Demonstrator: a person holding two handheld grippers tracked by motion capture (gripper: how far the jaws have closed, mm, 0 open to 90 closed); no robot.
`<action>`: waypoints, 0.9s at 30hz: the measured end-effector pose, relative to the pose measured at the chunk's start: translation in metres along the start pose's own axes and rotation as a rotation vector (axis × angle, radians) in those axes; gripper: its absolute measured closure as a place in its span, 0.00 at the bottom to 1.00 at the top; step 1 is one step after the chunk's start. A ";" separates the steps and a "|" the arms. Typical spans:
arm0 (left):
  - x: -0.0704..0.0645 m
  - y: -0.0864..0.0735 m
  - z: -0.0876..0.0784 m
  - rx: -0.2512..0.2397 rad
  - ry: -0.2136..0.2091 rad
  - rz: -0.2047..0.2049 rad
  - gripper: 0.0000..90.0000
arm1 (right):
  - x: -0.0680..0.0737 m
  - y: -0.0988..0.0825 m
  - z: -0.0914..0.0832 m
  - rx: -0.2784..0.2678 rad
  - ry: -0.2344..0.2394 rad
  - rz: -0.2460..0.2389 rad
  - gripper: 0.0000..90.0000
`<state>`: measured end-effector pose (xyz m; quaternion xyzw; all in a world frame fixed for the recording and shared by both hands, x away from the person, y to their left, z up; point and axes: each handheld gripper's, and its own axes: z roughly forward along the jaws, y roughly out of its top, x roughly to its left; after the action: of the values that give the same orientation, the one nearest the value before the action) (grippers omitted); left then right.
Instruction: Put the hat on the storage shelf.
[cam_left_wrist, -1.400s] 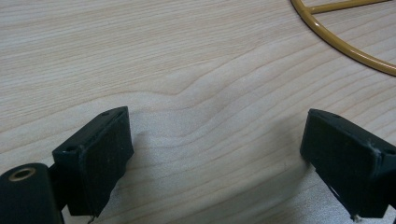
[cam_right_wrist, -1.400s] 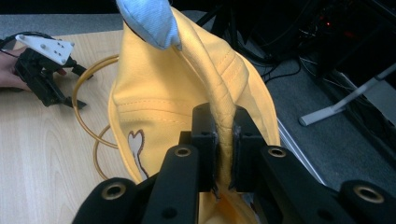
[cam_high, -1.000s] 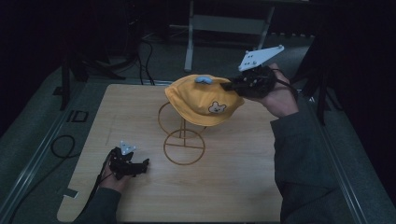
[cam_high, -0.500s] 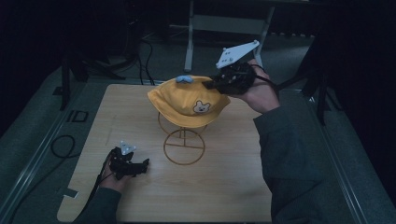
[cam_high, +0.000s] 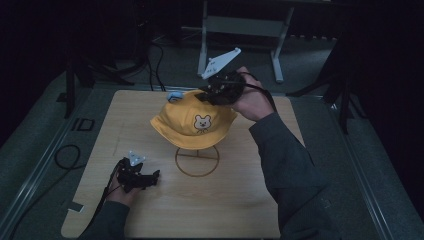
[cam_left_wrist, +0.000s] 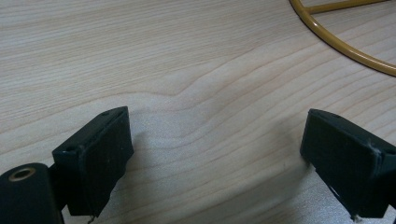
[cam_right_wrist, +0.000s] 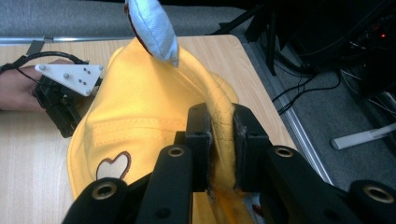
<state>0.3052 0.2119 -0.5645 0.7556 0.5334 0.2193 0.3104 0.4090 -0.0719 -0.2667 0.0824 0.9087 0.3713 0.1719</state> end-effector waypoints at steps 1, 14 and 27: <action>0.000 0.000 0.000 0.000 0.000 0.000 0.10 | 0.001 0.002 0.002 0.005 0.002 -0.001 0.87; 0.000 0.000 0.000 -0.001 0.000 -0.001 0.10 | 0.009 -0.001 0.027 0.090 0.007 -0.012 0.85; 0.000 0.000 0.000 -0.001 0.001 -0.001 0.10 | 0.006 -0.004 0.021 0.065 -0.030 0.064 0.31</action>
<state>0.3052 0.2117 -0.5646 0.7552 0.5338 0.2197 0.3107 0.4111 -0.0599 -0.2851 0.1225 0.9146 0.3454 0.1707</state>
